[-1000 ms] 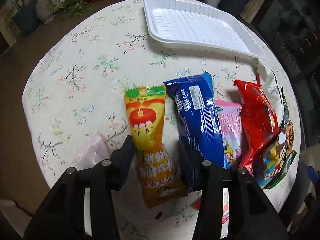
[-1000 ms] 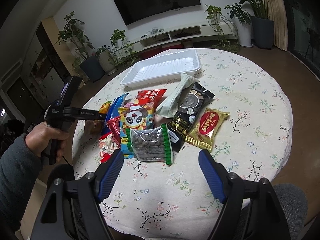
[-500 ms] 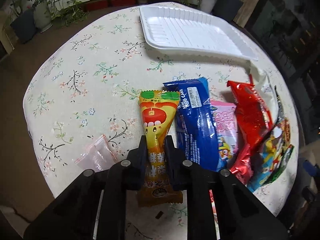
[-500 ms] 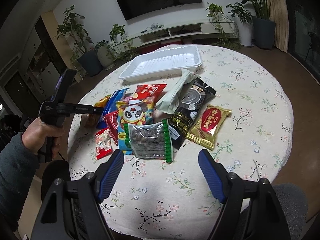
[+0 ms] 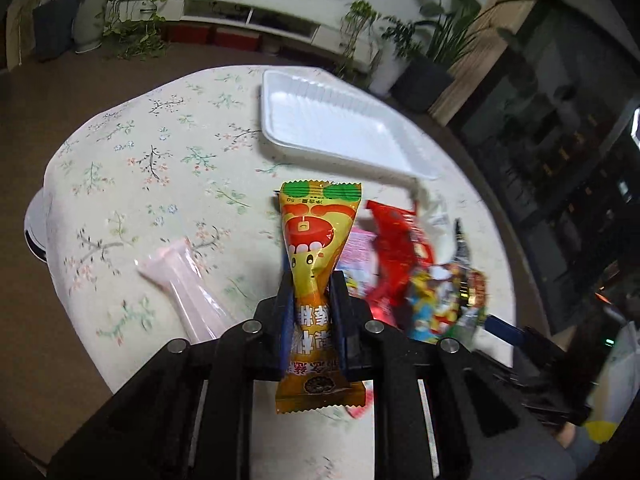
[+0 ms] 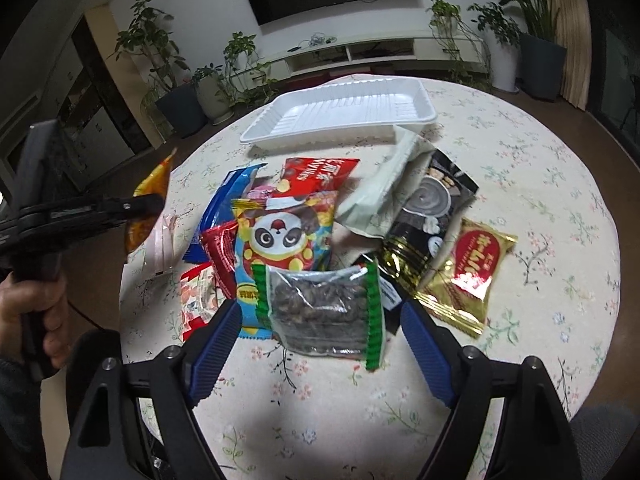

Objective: Organize snacks
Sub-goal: 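Lift the candy stick with the left gripper while the right gripper grasps the clear nut bag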

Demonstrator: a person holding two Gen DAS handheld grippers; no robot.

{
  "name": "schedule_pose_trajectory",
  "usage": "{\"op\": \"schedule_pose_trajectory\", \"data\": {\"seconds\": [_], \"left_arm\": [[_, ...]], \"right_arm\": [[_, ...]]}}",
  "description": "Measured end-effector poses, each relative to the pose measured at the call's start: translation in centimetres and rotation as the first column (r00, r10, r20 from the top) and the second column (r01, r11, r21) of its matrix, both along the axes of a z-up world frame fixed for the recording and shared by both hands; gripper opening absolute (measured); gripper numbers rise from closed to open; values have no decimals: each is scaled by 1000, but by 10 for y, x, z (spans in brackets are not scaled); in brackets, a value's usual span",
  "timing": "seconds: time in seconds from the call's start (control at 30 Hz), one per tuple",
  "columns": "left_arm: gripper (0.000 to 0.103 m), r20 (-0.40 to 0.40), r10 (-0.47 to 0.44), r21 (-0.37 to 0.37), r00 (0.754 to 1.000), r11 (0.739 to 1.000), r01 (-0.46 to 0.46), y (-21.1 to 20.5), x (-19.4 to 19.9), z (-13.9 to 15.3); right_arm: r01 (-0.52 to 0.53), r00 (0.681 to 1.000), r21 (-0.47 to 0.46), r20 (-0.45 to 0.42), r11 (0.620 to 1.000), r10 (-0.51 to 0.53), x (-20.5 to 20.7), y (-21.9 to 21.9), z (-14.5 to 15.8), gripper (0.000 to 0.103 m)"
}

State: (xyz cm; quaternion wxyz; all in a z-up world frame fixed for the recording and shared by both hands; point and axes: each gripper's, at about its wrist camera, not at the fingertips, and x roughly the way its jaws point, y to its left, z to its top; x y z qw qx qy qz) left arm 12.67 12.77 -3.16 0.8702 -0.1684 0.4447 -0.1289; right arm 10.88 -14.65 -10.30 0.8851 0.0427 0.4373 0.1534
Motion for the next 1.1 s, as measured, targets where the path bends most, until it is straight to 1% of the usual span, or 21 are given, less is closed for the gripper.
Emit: {"op": "schedule_pose_trajectory", "data": {"seconds": [0.03, 0.1, 0.17, 0.23, 0.27, 0.3, 0.33, 0.37, 0.4, 0.47, 0.5, 0.53, 0.6, 0.67, 0.7, 0.73, 0.83, 0.9, 0.97, 1.07, 1.1], "left_arm": [[15, 7, 0, -13, 1000, 1000, 0, -1, -6, 2], [15, 24, -4, -41, 1000, 999, 5, -4, -19, 6], [15, 37, -6, -49, 999, 999, 7, -6, -28, 6], [15, 43, -8, -58, 999, 998, 10, -9, -37, 5], [15, 44, -9, -68, 999, 998, 12, -11, -41, 3], [15, 43, -14, -76, 999, 997, 17, -13, -45, 1], [15, 43, -21, -79, 999, 997, 24, -15, -48, 0], [15, 44, -29, -83, 999, 996, 33, -19, -53, -2], [15, 44, -34, -84, 998, 996, 37, -21, -56, -3], [15, 41, -41, -93, 998, 995, 45, -24, -61, -6], [15, 39, -44, -96, 998, 994, 47, -25, -62, -8], [15, 36, -46, -98, 998, 994, 49, -26, -64, -9], [15, 34, -51, -102, 998, 993, 54, -25, -63, -13], [15, 33, -57, -105, 998, 993, 60, -26, -64, -15], [15, 33, -59, -107, 998, 992, 62, -27, -64, -15], [15, 32, -61, -109, 998, 992, 64, -27, -64, -16], [15, 26, -68, -114, 997, 991, 71, -29, -61, -20], [15, 24, -75, -118, 997, 990, 78, -31, -60, -21], [15, 24, -82, -120, 996, 989, 85, -33, -59, -23], [15, 22, -90, -125, 996, 988, 92, -34, -59, -25], [15, 22, -92, -125, 996, 988, 94, -34, -59, -25]], "right_arm": [[-19, 1000, -16, 4, 1000, 19, 1, 2, 1, 84], [-108, 994, -53, 28, 993, 110, -1, 6, 6, 84], [-241, 966, -147, 56, 959, 251, -7, 14, 11, 84], [-325, 932, -275, 70, 905, 356, -14, 23, 12, 84], [-384, 902, -341, 61, 858, 428, -18, 28, 12, 84], [-416, 883, -372, 53, 830, 467, -18, 31, 11, 83], [-440, 867, -393, 48, 807, 496, -18, 32, 11, 80], [-468, 847, -422, 38, 776, 531, -15, 32, 8, 77], [-481, 838, -439, 24, 759, 545, -11, 32, 6, 75], [-515, 821, -451, -18, 729, 570, -1, 27, 2, 67], [-533, 808, -458, -28, 712, 588, 3, 27, 1, 67], [-551, 792, -471, -34, 689, 610, 6, 28, 1, 67], [-595, 750, -503, -68, 627, 658, 11, 32, -2, 66], [-625, 722, -517, -98, 585, 685, 13, 33, -4, 65], [-643, 703, -525, -113, 558, 702, 14, 34, -4, 65], [-653, 691, -529, -122, 542, 713, 14, 35, -3, 65], [-697, 642, -521, -149, 493, 752, 14, 40, 0, 65], [-719, 602, -543, -173, 434, 780, 10, 46, -2, 65], [-733, 578, -554, -202, 395, 791, 9, 50, -7, 65], [-745, 555, -574, -251, 340, 793, 11, 55, -17, 65], [-751, 547, -574, -262, 327, 795, 11, 56, -19, 65]]}}
